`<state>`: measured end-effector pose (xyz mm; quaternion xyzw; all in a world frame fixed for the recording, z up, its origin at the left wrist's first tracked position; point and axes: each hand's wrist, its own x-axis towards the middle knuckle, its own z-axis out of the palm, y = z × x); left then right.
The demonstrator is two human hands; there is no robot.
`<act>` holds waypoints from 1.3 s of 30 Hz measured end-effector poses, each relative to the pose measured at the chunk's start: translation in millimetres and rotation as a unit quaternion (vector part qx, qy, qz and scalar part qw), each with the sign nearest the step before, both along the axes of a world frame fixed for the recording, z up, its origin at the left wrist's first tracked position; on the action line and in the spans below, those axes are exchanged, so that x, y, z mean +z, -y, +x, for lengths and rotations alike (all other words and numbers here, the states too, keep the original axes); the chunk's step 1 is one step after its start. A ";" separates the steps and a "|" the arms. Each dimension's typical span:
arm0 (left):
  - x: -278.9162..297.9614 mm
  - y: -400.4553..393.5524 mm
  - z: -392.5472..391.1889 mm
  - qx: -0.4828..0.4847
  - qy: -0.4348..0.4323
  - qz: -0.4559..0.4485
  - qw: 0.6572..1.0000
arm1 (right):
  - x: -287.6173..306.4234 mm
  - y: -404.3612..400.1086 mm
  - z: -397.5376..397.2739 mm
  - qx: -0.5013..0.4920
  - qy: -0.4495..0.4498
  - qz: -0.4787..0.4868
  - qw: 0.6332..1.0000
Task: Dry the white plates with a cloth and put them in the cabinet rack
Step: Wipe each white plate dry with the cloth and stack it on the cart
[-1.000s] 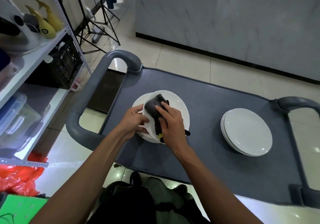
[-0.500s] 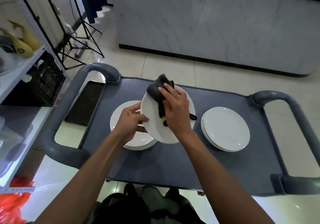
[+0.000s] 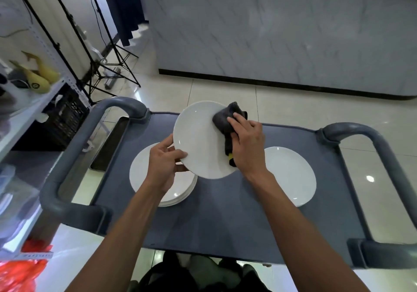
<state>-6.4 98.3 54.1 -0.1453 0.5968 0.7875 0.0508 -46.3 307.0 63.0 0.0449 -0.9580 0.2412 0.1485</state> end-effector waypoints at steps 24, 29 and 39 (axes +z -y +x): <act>10.0 -89.9 -9.1 0.107 -0.019 0.026 0.994 | -29.7 -59.0 63.4 0.134 -0.058 -0.041 0.988; 7.1 -100.4 -2.2 0.087 -0.027 0.025 0.996 | -37.1 -90.9 55.5 0.082 -0.063 -0.046 0.994; 2.4 -105.7 15.8 0.029 -0.012 0.006 0.999 | -21.1 -123.0 7.4 0.031 -0.063 -0.062 0.996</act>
